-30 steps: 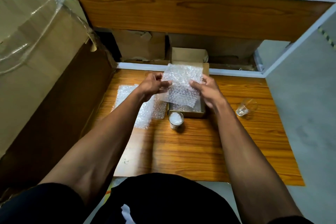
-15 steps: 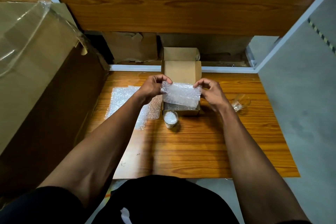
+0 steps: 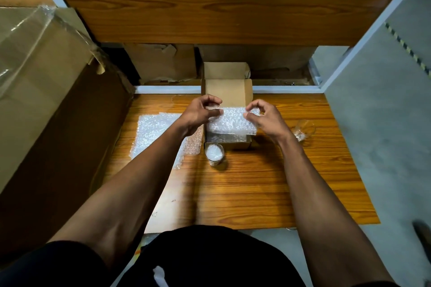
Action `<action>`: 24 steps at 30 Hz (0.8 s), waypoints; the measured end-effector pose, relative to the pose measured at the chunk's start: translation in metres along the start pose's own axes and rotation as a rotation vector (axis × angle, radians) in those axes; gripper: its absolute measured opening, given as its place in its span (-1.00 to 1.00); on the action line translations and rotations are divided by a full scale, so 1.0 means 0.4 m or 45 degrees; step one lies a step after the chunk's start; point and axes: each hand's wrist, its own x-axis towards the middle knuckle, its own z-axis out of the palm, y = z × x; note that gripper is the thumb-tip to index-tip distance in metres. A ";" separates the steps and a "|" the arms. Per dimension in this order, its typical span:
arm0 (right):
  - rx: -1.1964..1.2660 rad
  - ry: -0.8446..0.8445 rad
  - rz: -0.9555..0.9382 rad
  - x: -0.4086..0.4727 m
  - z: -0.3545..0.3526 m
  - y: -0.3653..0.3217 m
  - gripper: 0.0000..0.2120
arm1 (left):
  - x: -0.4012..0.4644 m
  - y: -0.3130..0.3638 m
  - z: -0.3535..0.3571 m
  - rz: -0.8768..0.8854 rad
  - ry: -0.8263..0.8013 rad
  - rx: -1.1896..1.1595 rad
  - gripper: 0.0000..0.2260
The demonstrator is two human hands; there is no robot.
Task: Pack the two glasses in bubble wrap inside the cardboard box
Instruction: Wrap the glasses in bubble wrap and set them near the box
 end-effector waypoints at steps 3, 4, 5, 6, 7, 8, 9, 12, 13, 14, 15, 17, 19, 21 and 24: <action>-0.043 0.082 0.071 0.010 0.012 -0.002 -0.60 | 0.007 -0.003 0.017 0.061 0.061 0.050 -0.58; -0.067 0.114 0.089 0.011 0.018 -0.007 -0.55 | 0.008 0.000 0.026 0.083 0.086 0.060 -0.56; -0.114 0.148 0.098 0.014 0.025 -0.012 -0.55 | 0.009 0.001 0.033 0.111 0.105 0.070 -0.55; -0.166 0.185 0.094 0.016 0.031 -0.019 -0.57 | 0.009 0.003 0.043 0.147 0.117 0.087 -0.55; -0.213 0.231 0.079 0.020 0.036 -0.024 -0.62 | 0.010 0.004 0.052 0.184 0.135 0.107 -0.54; -0.246 0.276 0.065 0.024 0.040 -0.026 -0.65 | 0.010 0.005 0.063 0.222 0.155 0.142 -0.54; -0.270 0.313 0.052 0.028 0.044 -0.025 -0.67 | 0.010 0.006 0.073 0.264 0.179 0.185 -0.54; -0.313 0.349 0.012 0.034 0.054 -0.024 -0.65 | 0.014 -0.001 0.100 0.361 0.235 0.299 -0.52; -0.297 0.335 0.008 0.037 0.056 -0.023 -0.64 | 0.016 -0.003 0.108 0.387 0.234 0.318 -0.52; -0.265 0.307 0.012 0.037 0.059 -0.026 -0.63 | 0.016 -0.005 0.116 0.409 0.230 0.331 -0.52; -0.225 0.276 0.018 0.038 0.063 -0.025 -0.62 | 0.016 -0.007 0.121 0.427 0.221 0.330 -0.52; -0.155 0.215 0.024 0.043 0.065 -0.013 -0.63 | 0.018 -0.009 0.132 0.448 0.203 0.309 -0.53; -0.088 0.178 0.037 0.048 0.064 0.004 -0.64 | 0.018 -0.009 0.140 0.441 0.200 0.287 -0.58; 0.022 0.165 0.069 0.046 0.058 0.016 -0.63 | 0.020 -0.008 0.144 0.374 0.184 0.182 -0.65; 0.121 0.174 0.081 0.033 0.048 0.023 -0.43 | 0.026 -0.004 0.148 0.265 0.078 -0.009 -0.66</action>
